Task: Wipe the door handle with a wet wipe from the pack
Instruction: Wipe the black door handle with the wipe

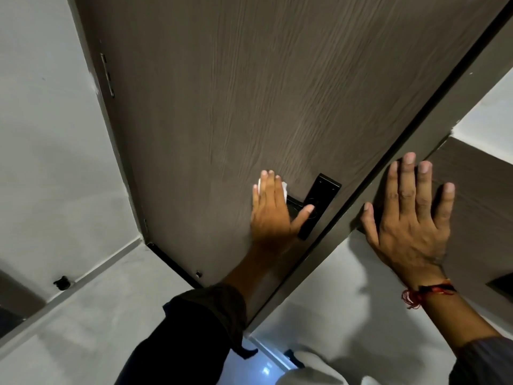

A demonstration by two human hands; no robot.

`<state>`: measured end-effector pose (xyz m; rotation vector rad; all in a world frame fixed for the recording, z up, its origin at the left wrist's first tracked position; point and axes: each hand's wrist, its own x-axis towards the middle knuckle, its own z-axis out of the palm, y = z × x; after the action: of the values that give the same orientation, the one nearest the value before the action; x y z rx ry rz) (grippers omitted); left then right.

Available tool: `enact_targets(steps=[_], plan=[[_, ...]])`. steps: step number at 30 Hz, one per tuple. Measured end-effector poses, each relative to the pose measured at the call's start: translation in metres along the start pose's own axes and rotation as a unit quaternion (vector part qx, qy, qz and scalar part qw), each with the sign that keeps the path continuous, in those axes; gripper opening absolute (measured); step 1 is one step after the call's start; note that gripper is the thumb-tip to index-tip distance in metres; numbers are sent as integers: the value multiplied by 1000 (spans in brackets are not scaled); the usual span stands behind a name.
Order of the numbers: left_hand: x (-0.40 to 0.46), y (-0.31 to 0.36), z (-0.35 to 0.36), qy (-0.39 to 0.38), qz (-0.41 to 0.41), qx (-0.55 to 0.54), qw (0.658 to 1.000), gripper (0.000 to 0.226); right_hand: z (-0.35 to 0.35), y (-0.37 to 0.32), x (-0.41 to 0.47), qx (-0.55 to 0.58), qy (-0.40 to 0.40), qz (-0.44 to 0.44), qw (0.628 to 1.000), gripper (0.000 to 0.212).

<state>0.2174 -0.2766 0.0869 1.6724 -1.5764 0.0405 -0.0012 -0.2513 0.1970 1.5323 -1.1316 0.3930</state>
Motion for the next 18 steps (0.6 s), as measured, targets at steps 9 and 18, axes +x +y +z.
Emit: enact_targets(steps=[9, 18], plan=[[-30, 13, 12, -20, 109, 22, 994, 113, 0, 0, 2, -1, 7, 3, 1000, 81], [-44, 13, 25, 19, 157, 39, 987, 98, 0, -1, 1, -3, 3, 3, 1000, 80]])
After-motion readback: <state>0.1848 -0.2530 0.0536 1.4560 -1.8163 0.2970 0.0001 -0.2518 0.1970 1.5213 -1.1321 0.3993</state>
